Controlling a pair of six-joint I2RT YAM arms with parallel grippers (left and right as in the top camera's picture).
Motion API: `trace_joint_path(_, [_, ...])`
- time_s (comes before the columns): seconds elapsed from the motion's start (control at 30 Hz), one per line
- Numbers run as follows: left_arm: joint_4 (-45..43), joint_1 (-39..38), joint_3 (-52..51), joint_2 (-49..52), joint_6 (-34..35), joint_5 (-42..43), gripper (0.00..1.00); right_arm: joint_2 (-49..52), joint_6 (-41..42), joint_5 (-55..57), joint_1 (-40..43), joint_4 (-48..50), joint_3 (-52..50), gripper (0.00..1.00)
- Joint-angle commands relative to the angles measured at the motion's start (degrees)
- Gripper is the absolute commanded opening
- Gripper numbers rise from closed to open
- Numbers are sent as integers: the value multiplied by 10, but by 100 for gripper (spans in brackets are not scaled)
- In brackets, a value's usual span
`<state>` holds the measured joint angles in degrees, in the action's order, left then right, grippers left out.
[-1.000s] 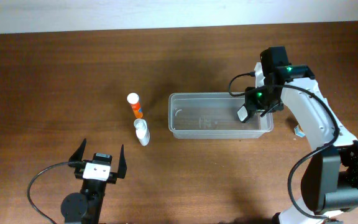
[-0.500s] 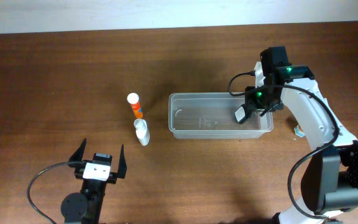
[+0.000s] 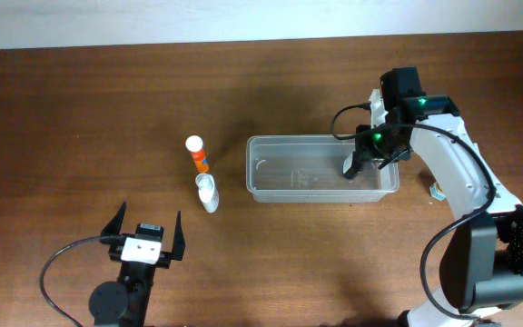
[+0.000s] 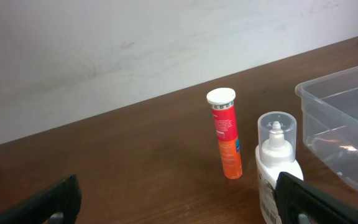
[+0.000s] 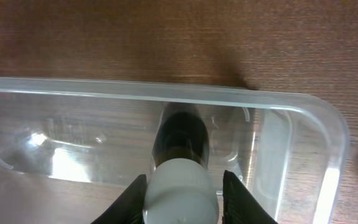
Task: Pack container
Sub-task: 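Carry the brown bottle into the container and release it, then move right gripper to the white medicine box and grasp it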
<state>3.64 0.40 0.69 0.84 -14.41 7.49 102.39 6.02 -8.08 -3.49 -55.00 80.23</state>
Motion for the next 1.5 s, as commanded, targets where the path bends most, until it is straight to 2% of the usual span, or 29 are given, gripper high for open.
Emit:
trace_joint_path(0.0, [2, 1, -2, -4, -7, 6, 99, -8, 5, -21, -3, 5, -7, 31])
trace_joint_path(0.5, [2, 1, -2, -4, -7, 6, 99, -8, 5, -40, -3, 21, 5, 33])
trace_joint_path(0.77, [2, 1, -2, -4, -7, 6, 99, -8, -13, -17, 15, -65, 130, 41])
trace_joint_path(0.97, [2, 1, -2, -4, -7, 6, 99, -8, -43, 31, 102, -165, 231, 49])
trace_joint_path(1.0, [2, 1, -2, -4, -7, 6, 99, -8, -43, 58, 143, -190, 238, 53])
trace_joint_path(1.2, [2, 1, -2, -4, -7, 6, 99, -6, -67, 57, 245, -237, 213, 53])
trace_joint_path(1.37, [2, 1, -2, -4, -7, 6, 99, 2, -61, 58, 279, -242, 189, 56])
trace_joint_path(1.47, [2, 1, -2, -4, -7, 6, 99, 2, -38, 59, 293, -211, 157, 57])
